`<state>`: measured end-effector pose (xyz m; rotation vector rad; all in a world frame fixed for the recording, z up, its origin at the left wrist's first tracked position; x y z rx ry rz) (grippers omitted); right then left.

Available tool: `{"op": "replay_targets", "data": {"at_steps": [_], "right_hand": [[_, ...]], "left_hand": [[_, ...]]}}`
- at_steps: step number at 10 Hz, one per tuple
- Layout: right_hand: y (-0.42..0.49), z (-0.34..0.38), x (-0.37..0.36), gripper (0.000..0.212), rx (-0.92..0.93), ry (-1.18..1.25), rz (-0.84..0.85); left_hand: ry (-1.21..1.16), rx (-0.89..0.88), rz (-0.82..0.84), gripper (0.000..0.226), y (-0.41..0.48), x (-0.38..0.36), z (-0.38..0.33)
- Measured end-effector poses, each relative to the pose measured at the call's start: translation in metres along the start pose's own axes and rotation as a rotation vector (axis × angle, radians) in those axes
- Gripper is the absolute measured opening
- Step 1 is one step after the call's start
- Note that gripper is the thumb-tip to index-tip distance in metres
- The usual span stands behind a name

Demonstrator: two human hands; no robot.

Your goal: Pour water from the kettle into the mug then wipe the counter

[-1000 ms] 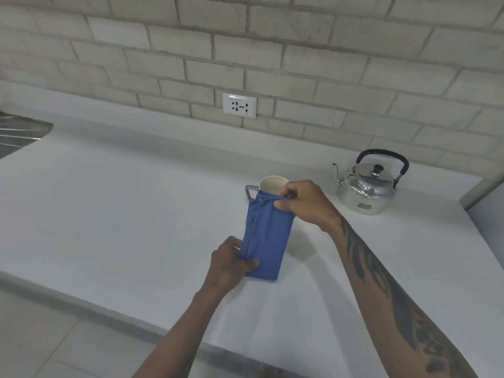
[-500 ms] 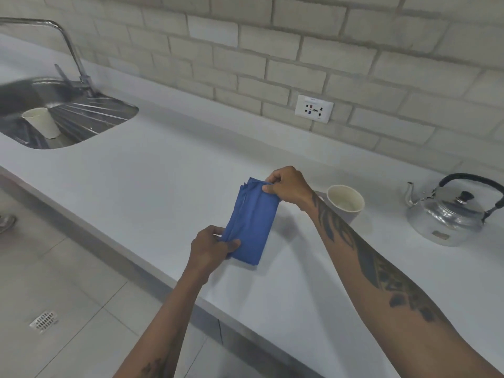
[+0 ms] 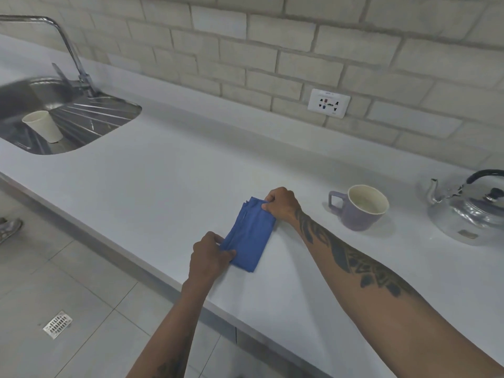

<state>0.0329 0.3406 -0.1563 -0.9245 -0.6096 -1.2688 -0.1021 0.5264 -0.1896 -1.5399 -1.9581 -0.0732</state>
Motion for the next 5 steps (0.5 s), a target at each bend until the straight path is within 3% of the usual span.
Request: {"op": "replay_targets", "data": {"at_steps": [2,4,5], "right_hand": [[-0.005,-0.005,-0.016,0.021,0.038,-0.198,-0.046],[-0.019,-0.013,-0.004,0.028,0.092,-0.308,-0.029],[-0.026,-0.019,0.020,0.028,0.109,-0.210,-0.011]], "left_hand": [[0.272,-0.052,-0.049,0.050,-0.001,0.000,-0.006],[0.465,-0.192,-0.068,0.035,-0.008,-0.009,-0.040],[0.380,-0.293,0.028,0.023,-0.010,-0.023,-0.071]]}}
Point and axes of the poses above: each hand's wrist, its own y-axis towards the middle knuckle, its own x-axis out of the back of the hand, z = x × y, the point moved 2 cm from there along y, towards the middle knuckle, and after that the axes turned 8 degrees about -y, right-handed, at the moved point
